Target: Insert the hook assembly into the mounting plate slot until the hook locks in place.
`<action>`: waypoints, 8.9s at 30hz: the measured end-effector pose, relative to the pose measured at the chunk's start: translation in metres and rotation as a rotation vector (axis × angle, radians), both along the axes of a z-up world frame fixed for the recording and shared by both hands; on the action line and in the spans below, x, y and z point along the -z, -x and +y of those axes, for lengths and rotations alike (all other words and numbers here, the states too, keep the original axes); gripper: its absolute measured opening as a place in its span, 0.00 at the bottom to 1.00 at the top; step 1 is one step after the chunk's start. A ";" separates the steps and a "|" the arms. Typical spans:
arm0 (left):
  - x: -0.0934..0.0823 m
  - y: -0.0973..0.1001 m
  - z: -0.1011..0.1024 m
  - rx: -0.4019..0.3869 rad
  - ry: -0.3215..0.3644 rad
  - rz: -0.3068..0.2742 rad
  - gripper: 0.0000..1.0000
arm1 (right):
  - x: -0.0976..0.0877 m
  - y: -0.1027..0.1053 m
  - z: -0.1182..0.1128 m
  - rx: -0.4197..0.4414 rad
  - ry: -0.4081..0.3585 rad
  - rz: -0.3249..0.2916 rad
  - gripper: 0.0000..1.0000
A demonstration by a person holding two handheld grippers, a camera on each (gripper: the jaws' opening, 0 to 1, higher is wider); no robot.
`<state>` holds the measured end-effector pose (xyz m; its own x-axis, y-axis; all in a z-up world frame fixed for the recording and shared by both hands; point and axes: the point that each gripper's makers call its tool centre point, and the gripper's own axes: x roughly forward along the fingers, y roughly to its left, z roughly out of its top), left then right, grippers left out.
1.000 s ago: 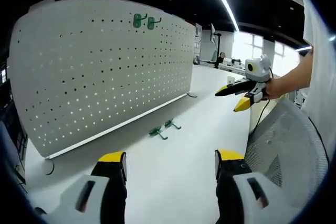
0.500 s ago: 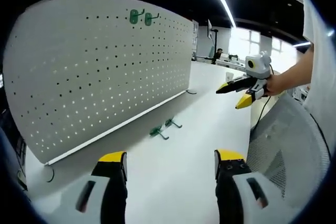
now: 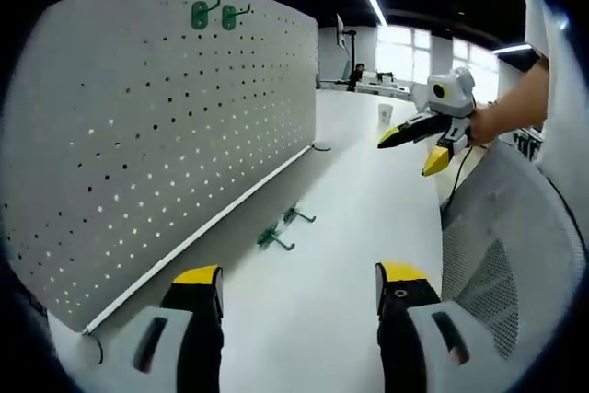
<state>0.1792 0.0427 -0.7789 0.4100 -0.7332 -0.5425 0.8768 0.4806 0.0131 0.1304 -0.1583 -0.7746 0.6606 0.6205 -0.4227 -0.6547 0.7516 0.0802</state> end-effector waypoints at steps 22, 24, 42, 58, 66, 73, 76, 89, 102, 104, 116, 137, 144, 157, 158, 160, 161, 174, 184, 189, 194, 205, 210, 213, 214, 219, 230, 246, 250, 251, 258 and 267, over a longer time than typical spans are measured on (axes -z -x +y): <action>0.021 -0.035 -0.022 0.155 -0.145 0.014 0.68 | -0.005 0.011 -0.002 0.017 -0.029 0.006 0.64; 0.024 -0.037 -0.024 0.175 -0.163 0.017 0.68 | -0.005 0.012 -0.001 0.016 -0.030 0.008 0.64; 0.045 -0.057 -0.032 0.296 -0.291 0.024 0.67 | -0.003 0.016 0.002 0.006 -0.018 0.013 0.64; 0.063 -0.067 -0.052 0.437 -0.396 0.058 0.67 | -0.002 0.018 -0.005 0.025 -0.021 0.021 0.64; 0.074 -0.070 -0.059 0.491 -0.446 0.074 0.66 | -0.003 0.018 -0.006 0.030 -0.020 0.022 0.64; 0.082 -0.073 -0.063 0.528 -0.483 0.089 0.63 | -0.005 0.016 -0.006 0.031 -0.021 0.017 0.64; 0.087 -0.072 -0.065 0.546 -0.499 0.103 0.64 | -0.006 0.015 -0.007 0.034 -0.023 0.018 0.64; 0.101 -0.072 -0.068 0.603 -0.564 0.127 0.61 | -0.009 0.013 -0.008 0.048 -0.036 0.019 0.64; 0.102 -0.079 -0.072 0.581 -0.536 0.117 0.54 | -0.011 0.014 -0.010 0.061 -0.042 0.022 0.62; 0.102 -0.079 -0.071 0.580 -0.533 0.117 0.53 | -0.010 0.014 -0.011 0.062 -0.043 0.025 0.62; 0.100 -0.084 -0.073 0.535 -0.524 0.118 0.29 | -0.012 0.015 -0.011 0.057 -0.038 0.023 0.60; 0.101 -0.090 -0.070 0.496 -0.531 0.060 0.04 | -0.017 0.013 -0.015 0.069 -0.045 0.013 0.59; 0.101 -0.092 -0.070 0.491 -0.526 0.062 0.04 | -0.017 0.013 -0.015 0.070 -0.048 0.014 0.58; 0.100 -0.088 -0.070 0.479 -0.501 0.031 0.04 | -0.017 0.011 -0.018 0.083 -0.060 0.013 0.58; 0.099 -0.088 -0.070 0.476 -0.499 0.031 0.04 | -0.018 0.011 -0.018 0.087 -0.062 0.013 0.58; 0.099 -0.088 -0.070 0.468 -0.491 0.027 0.04 | -0.019 0.009 -0.020 0.097 -0.070 0.011 0.58; 0.098 -0.088 -0.070 0.464 -0.483 0.026 0.04 | -0.020 0.009 -0.021 0.099 -0.072 0.008 0.58; 0.072 -0.093 -0.074 0.418 -0.403 -0.057 0.03 | -0.020 0.007 -0.021 0.102 -0.069 0.007 0.58; 0.052 -0.096 -0.078 0.367 -0.343 -0.098 0.03 | -0.023 0.005 -0.015 0.074 -0.045 -0.013 0.60; 0.043 -0.094 -0.080 0.351 -0.316 -0.126 0.03 | -0.024 0.004 -0.015 0.076 -0.044 -0.018 0.63; 0.036 -0.092 -0.079 0.334 -0.297 -0.143 0.03 | -0.027 0.003 -0.015 0.079 -0.049 -0.022 0.65; 0.017 -0.085 -0.077 0.270 -0.217 -0.164 0.03 | -0.033 0.003 -0.013 0.092 -0.086 -0.025 0.65; 0.004 -0.082 -0.079 0.240 -0.158 -0.173 0.03 | -0.038 0.003 -0.010 0.096 -0.101 -0.034 0.65; -0.003 -0.080 -0.079 0.229 -0.145 -0.193 0.03 | -0.040 0.003 -0.009 0.094 -0.104 -0.037 0.65; -0.005 -0.080 -0.079 0.224 -0.136 -0.193 0.03 | -0.040 0.002 -0.008 0.094 -0.105 -0.040 0.65; -0.016 -0.075 -0.081 0.209 -0.108 -0.220 0.03 | -0.042 0.001 -0.008 0.099 -0.116 -0.044 0.65; -0.045 -0.068 -0.077 0.144 -0.018 -0.260 0.03 | -0.049 0.000 -0.003 0.098 -0.137 -0.057 0.65; -0.081 -0.051 -0.068 0.074 0.086 -0.335 0.03 | -0.060 -0.002 0.005 0.088 -0.162 -0.080 0.65; -0.093 -0.048 -0.066 0.046 0.118 -0.354 0.03 | -0.062 -0.002 0.007 0.089 -0.170 -0.086 0.65; -0.095 -0.047 -0.065 0.040 0.127 -0.357 0.03 | -0.062 -0.002 0.008 0.087 -0.169 -0.089 0.65; -0.115 -0.039 -0.059 0.014 0.176 -0.397 0.03 | -0.068 -0.004 0.010 0.086 -0.174 -0.109 0.64; -0.137 -0.028 -0.048 -0.055 0.259 -0.420 0.03 | -0.072 -0.005 0.012 0.083 -0.183 -0.117 0.64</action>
